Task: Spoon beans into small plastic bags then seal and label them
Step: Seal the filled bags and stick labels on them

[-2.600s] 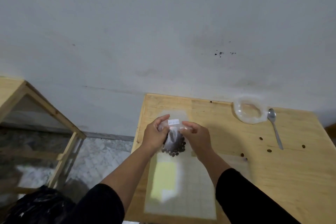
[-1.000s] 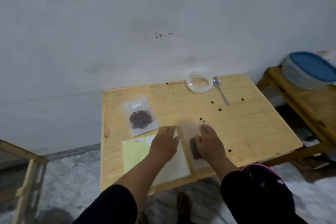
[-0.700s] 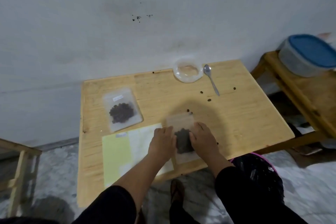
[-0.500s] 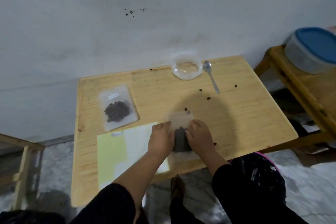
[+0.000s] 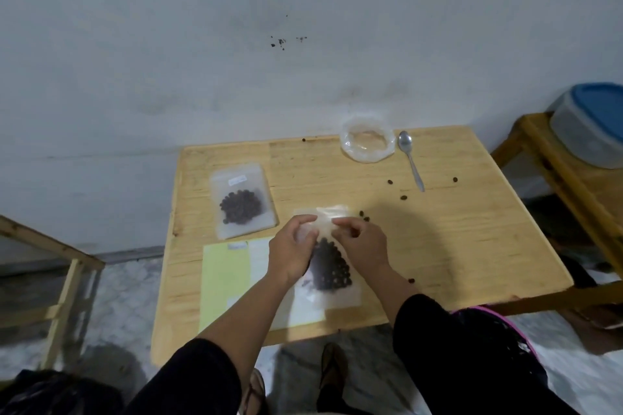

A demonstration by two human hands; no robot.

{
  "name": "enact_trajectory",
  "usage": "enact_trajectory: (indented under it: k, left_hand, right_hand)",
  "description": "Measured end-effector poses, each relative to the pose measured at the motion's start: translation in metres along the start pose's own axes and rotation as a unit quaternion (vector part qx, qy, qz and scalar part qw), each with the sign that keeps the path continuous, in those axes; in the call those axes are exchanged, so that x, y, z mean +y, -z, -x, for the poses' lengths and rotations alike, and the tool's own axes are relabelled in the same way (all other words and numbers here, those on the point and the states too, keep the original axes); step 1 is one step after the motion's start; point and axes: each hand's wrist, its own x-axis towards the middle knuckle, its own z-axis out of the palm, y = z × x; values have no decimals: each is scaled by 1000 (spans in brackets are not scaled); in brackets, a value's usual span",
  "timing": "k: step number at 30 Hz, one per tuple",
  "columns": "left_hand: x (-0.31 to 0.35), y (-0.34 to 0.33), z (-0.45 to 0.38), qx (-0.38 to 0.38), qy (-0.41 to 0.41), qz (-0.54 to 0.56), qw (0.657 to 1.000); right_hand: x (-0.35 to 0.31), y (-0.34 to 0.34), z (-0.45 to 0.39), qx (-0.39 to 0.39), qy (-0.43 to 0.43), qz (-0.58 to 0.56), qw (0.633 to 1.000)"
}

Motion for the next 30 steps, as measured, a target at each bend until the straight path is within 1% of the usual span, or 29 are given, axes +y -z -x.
enact_trajectory:
  k: [2,5,8,10,12,15,18,22,30]
  left_hand:
    - [-6,19,7,20,2,30,999]
    - [-24,52,18,43,34,63,997]
    - [-46,85,31,67,53,85,993]
    - [-60,107,40,84,70,95,989]
    - [-75,126,47,93,99,106,985]
    - [-93,147,55,95,135,119,979]
    - [-105,161,60,100,149,124,976]
    - [-117,171,58,97,156,113,976]
    - [-123,179,48,74,155,111,979]
  right_hand:
    - [-11,-14,4,-16,11,-7,1000]
    - [-27,-39,17,-54,30,-20,998]
    - [-40,-69,32,-94,35,-31,994]
    - [-45,-91,42,-108,27,-37,993]
    - [-48,-112,48,-102,12,-30,994]
    - [-49,-134,49,-80,-1,29,996]
    - [-48,-151,45,-42,-6,86,995]
    - [-49,-165,39,-3,-5,130,991]
    - [-53,-181,35,38,-13,106,994]
